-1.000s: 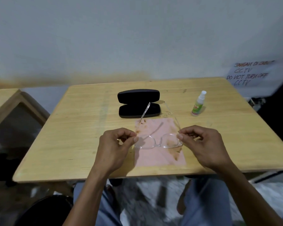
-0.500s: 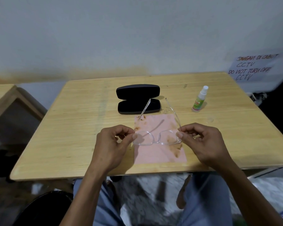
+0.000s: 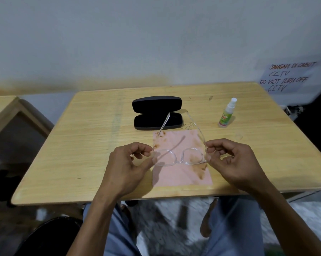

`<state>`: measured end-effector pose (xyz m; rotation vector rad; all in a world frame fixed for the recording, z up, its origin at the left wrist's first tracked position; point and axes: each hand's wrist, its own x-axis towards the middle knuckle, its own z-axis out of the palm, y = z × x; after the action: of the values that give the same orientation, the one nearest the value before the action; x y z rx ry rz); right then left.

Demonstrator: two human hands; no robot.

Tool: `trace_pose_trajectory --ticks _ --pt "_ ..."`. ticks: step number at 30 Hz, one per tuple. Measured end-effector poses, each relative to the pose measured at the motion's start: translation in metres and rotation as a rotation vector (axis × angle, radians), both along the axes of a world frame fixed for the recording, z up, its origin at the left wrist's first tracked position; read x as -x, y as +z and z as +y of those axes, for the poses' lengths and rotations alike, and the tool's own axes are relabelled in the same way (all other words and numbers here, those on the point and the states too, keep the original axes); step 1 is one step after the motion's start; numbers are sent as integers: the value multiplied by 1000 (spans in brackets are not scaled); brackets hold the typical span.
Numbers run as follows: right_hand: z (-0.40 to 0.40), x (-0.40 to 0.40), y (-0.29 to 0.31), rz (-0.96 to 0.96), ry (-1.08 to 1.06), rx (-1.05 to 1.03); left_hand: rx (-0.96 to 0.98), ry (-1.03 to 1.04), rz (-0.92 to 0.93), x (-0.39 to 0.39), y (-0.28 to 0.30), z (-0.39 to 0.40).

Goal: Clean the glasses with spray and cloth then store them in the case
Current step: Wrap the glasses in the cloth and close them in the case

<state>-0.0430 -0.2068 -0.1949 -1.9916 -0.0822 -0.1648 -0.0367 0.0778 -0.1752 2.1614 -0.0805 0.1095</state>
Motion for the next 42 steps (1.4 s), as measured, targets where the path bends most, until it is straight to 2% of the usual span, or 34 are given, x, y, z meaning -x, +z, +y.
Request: trace_pose_trajectory --ticks 3,8,14,21,28,30,34,36,42 --pt "-7 -2 1 -22 -51 82 -40 8 -6 -3 3 11" --pt "-4 -26 16 -14 -179 197 -63 161 -48 -32 5 10" --pt "13 -71 9 31 -175 374 -223 84 -69 -73 -4 -16" --pt "18 -83 1 123 -192 487 -263 125 4 -81 -20 -28" --pt "21 -80 1 111 -199 499 -270 86 26 -86 -20 -28" --pt "19 -78 4 94 -164 408 -238 71 17 -82 -14 -29" --pt "2 -63 16 137 2 135 68 -20 129 -67 4 -16" --pt "-9 -53 22 186 110 71 111 -127 195 -61 13 -5" --pt "-23 -41 22 237 258 214 7 -313 341 -55 16 9"
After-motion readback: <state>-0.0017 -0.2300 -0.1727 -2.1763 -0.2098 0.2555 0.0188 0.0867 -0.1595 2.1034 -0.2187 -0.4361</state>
